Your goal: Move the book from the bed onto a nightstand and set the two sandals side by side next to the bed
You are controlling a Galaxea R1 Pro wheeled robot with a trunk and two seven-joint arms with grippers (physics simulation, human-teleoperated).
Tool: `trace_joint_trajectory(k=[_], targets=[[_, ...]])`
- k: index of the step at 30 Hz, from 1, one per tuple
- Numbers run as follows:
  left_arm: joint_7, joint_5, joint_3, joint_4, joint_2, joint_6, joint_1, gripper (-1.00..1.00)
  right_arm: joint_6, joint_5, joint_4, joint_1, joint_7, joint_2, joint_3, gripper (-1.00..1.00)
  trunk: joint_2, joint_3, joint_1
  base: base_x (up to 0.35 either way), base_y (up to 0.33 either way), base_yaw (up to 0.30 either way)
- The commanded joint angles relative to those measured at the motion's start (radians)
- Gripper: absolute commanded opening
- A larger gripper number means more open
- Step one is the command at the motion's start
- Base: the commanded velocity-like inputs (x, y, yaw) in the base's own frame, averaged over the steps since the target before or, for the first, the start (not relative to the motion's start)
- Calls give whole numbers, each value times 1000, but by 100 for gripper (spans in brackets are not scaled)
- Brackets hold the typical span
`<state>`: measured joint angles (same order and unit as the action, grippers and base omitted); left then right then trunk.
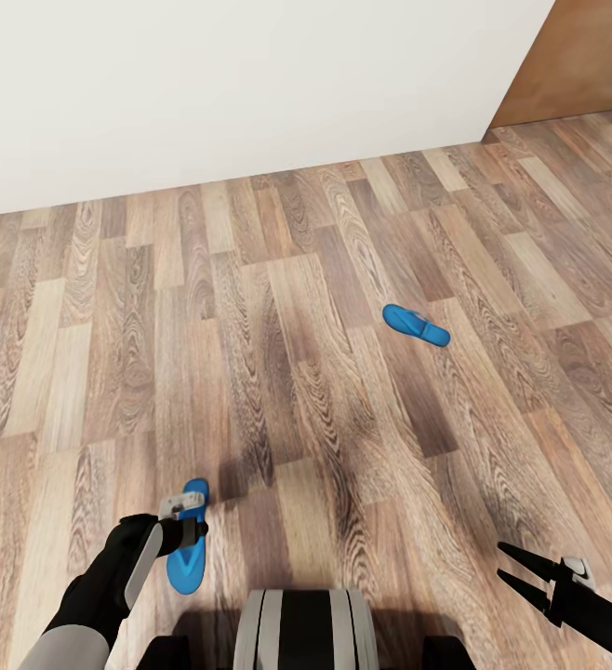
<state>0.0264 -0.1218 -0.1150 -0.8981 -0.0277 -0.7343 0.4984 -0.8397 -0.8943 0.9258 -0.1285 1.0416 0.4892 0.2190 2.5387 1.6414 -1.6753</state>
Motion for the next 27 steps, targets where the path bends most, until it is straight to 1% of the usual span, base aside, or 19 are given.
trace_joint_trajectory(k=[1, 7, 18, 27], targets=[[3, -9, -1, -1, 0, -5, 0, 100, -5, -3, 0, 0, 1, 0, 0, 100, 0, 5, 0, 0, 0, 0], [3, -9, -2, -1, 0, -5, 0, 100, -5, -2, -1, 0, 1, 0, 0, 100, 2, 28, -3, 0, 0, 0], [3, -9, -1, -1, 1, -5, 0, 100, -5, -2, -1, 0, 1, 0, 0, 100, 2, 28, -3, 0, 0, 0], [3, -9, 0, -1, 1, -5, 0, 100, -5, -2, -1, 0, 1, 0, 0, 100, 4, 63, -7, 0, 0, 0]])
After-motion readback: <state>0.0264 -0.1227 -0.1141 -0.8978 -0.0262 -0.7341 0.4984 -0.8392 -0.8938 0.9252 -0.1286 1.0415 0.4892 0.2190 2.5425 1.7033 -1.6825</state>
